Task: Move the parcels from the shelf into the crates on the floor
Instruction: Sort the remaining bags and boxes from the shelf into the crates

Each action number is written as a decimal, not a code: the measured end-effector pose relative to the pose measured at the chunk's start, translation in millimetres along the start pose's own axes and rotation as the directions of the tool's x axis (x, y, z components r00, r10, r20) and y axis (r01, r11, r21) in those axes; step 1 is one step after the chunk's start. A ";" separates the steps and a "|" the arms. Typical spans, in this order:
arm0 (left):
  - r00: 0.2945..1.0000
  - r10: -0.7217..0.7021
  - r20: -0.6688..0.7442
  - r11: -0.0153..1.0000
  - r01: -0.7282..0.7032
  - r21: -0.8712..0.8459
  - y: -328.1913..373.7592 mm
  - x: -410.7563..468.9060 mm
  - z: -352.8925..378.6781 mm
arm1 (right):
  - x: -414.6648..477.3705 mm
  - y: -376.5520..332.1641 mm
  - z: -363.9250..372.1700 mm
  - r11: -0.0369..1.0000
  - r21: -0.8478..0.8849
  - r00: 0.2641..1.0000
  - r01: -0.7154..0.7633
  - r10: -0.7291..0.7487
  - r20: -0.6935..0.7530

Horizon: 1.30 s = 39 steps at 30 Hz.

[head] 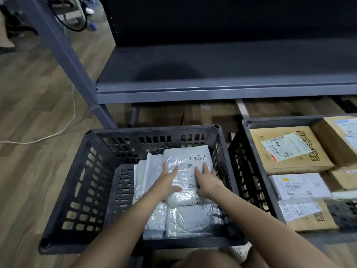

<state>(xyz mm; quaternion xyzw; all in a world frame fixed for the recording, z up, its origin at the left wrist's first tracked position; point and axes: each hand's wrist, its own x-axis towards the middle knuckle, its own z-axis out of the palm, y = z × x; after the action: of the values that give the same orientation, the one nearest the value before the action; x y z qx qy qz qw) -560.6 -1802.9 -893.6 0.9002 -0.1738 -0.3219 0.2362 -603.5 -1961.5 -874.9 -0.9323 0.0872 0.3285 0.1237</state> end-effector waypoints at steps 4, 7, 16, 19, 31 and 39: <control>0.994 0.109 -0.013 0.968 -0.103 0.231 1.1 4.4 -10.6 | 7.6 4.9 -9.6 0.988 -0.147 0.997 0.053 -0.060 -0.041; 0.990 0.136 0.046 0.913 -0.144 0.381 9.9 14.0 -12.1 | 16.2 10.3 -12.0 0.981 -0.149 0.991 0.122 -0.128 -0.026; 0.986 0.044 0.163 0.761 -0.139 0.634 16.3 50.2 5.8 | 43.2 16.8 7.5 0.990 -0.104 0.995 0.095 -0.092 0.033; 0.983 0.049 0.177 0.762 -0.151 0.630 13.8 54.2 7.1 | 48.2 12.5 6.5 0.987 -0.146 0.997 0.064 -0.055 0.062; 0.987 0.125 0.103 0.794 -0.161 0.586 15.3 18.7 2.1 | 14.7 8.1 22.7 0.985 -0.144 0.994 0.093 -0.100 -0.042; 0.994 0.083 0.075 0.799 -0.111 0.591 3.5 11.0 25.4 | 15.0 8.1 37.1 0.990 -0.125 0.995 0.072 -0.080 -0.063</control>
<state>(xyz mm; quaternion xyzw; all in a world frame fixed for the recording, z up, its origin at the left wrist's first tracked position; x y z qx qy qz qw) -569.9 -1818.9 -914.4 0.9112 -0.3170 -0.2591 -0.0454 -615.9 -1959.7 -913.9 -0.9514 0.0355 0.2965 0.0755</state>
